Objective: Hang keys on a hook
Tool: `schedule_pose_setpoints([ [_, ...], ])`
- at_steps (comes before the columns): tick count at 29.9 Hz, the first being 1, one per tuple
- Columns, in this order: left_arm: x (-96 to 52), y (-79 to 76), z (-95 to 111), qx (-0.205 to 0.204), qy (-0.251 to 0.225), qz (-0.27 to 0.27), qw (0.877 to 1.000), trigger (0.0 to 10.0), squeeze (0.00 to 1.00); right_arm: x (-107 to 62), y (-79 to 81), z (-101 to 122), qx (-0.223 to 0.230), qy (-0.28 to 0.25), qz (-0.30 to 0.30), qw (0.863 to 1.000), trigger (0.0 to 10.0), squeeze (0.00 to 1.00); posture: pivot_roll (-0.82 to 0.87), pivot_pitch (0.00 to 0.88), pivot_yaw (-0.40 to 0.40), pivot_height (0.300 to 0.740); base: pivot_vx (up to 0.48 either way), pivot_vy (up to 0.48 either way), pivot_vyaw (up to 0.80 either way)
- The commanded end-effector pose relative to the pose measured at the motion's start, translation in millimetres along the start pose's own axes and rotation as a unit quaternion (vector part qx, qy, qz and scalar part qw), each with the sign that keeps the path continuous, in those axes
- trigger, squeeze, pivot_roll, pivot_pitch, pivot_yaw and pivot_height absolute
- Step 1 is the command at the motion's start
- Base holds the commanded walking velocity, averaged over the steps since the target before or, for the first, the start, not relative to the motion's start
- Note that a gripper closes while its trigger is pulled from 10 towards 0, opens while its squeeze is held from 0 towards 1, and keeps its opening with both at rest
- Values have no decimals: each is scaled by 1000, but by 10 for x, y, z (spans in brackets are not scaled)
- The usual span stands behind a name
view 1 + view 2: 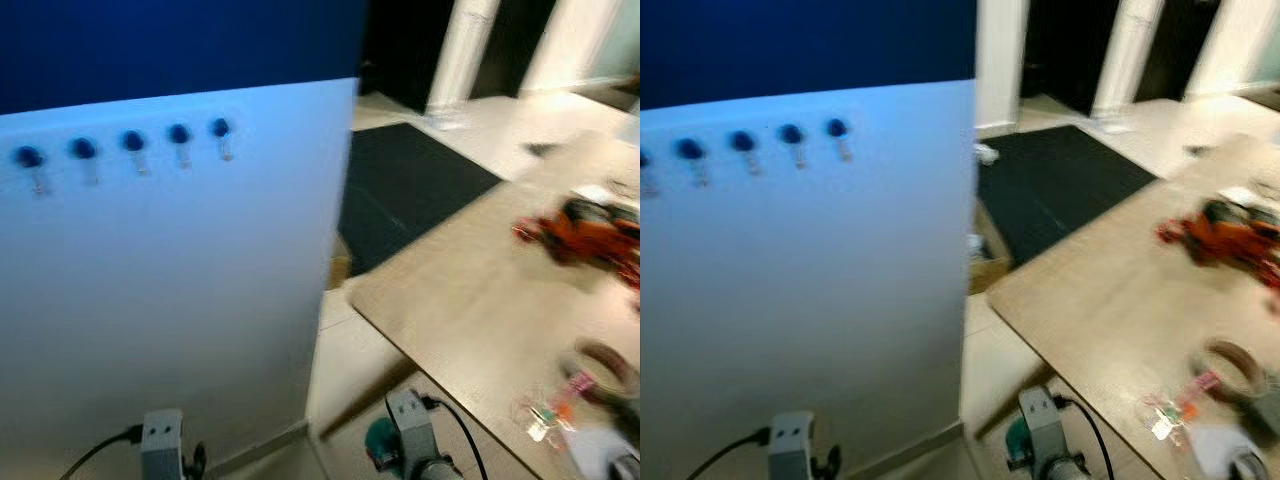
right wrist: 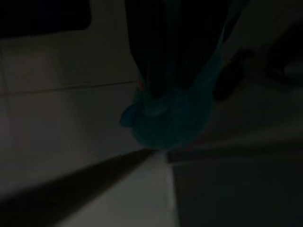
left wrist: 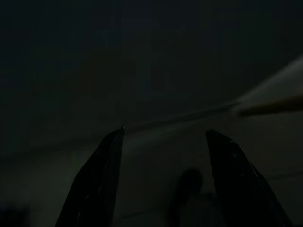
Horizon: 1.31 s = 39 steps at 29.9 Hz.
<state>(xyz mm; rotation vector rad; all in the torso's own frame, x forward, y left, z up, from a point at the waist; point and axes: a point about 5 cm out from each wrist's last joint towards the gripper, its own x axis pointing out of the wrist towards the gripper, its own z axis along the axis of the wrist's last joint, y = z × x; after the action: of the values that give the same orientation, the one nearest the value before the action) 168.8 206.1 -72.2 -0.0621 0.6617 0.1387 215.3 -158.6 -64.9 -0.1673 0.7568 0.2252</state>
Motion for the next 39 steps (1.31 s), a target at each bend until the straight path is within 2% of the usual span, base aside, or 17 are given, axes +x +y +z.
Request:
schedule_pose_setpoints([
  [1,-1,-9,-13,-2,4,-1,1000,10000,0,-6,-6,-21,-1,4,0,1000,10000,0,89,65,-46,740,0,0,800],
  [24,7,-18,14,-6,-4,-1,1000,10000,0,-10,18,-39,10,4,5,1000,10000,0,85,63,-42,740,0,0,794],
  [29,10,-20,24,-5,-6,-4,1000,10000,0,-18,20,-63,45,4,4,999,10000,0,86,60,-38,740,0,0,0],
  [39,26,-62,39,2,-5,-14,1000,10000,0,-25,11,-74,61,1,-1,998,10000,0,72,54,-31,740,0,0,0],
])
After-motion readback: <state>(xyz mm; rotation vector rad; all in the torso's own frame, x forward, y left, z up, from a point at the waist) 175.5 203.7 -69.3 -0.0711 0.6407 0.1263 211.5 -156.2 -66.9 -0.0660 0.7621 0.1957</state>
